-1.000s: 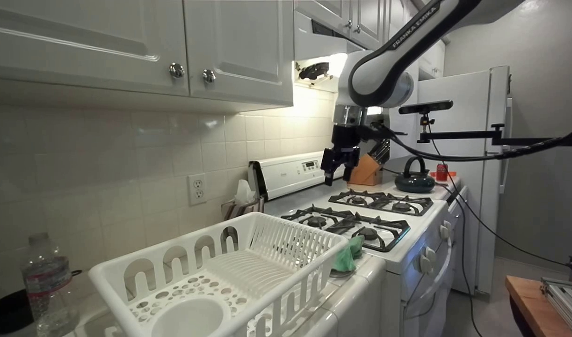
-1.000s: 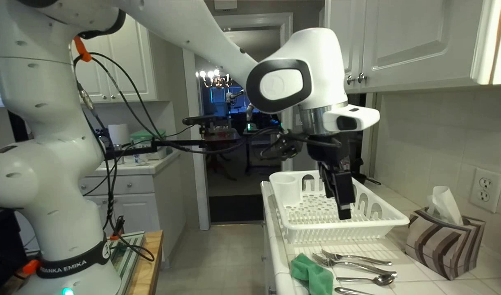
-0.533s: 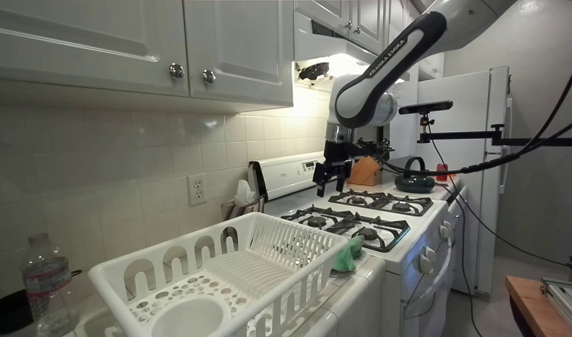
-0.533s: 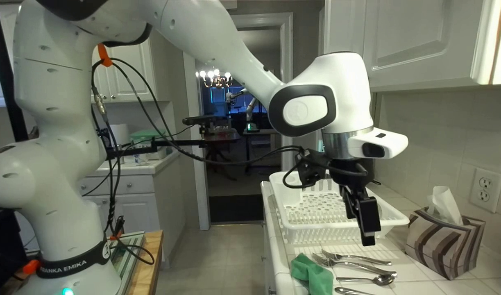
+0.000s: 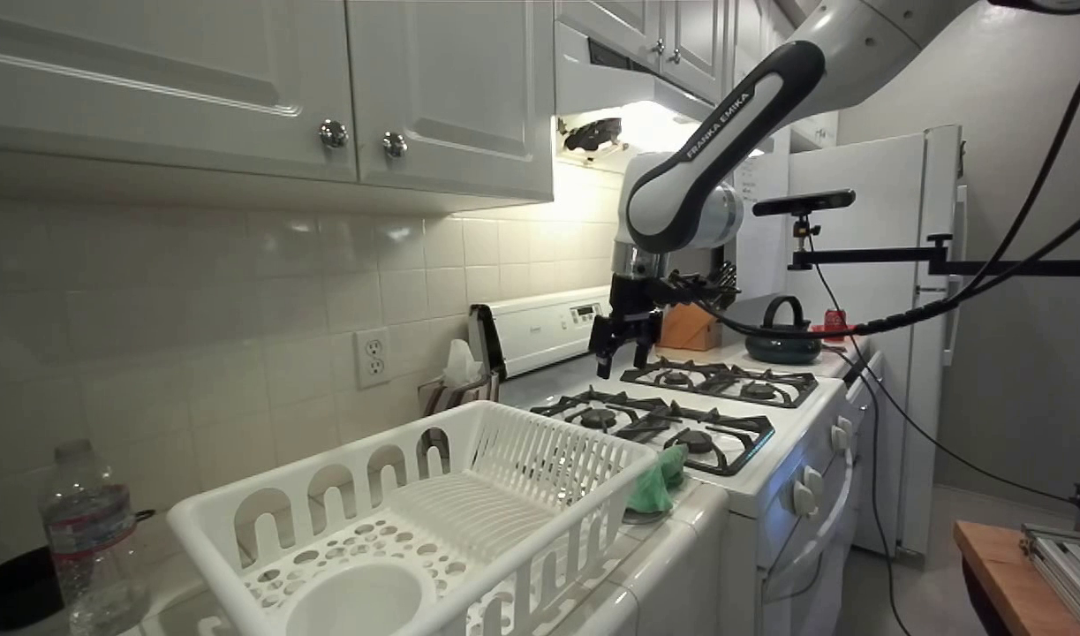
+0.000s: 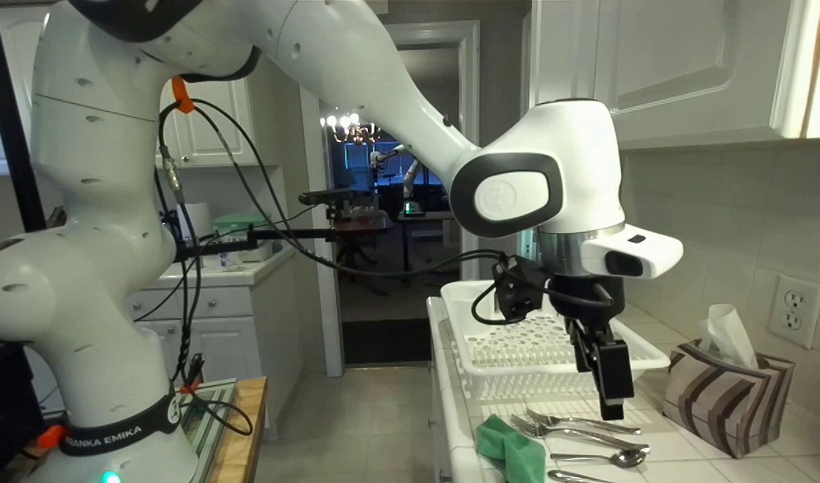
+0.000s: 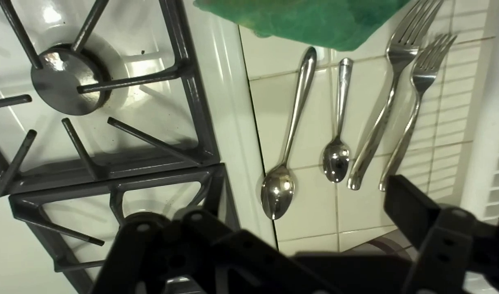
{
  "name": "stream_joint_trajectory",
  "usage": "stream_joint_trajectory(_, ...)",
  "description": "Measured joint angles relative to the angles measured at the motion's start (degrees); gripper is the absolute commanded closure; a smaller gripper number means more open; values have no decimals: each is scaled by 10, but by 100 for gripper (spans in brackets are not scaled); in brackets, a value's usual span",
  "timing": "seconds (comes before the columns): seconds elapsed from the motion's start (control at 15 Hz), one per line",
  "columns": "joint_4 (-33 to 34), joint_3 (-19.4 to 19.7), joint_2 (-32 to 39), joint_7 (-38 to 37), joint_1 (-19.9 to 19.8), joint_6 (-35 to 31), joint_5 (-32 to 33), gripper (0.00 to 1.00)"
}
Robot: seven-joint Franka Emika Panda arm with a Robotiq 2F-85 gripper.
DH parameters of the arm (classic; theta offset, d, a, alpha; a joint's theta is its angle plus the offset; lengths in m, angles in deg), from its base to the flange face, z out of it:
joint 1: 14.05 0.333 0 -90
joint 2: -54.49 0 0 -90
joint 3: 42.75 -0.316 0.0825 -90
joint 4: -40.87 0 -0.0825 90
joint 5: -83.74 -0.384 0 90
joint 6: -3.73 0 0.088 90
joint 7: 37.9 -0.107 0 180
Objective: Put one silver spoon on the dishrack.
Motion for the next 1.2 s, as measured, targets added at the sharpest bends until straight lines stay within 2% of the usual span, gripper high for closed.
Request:
stream_joint_trajectory(0.4,22,2,59,-1,-4,-15,-2,0)
stream_joint_trajectory(0.87,50,-19,122,27,-26,-66,-13,0)
stream_joint_trajectory(1.2,94,-35,161,33,-48,-91,-42,0)
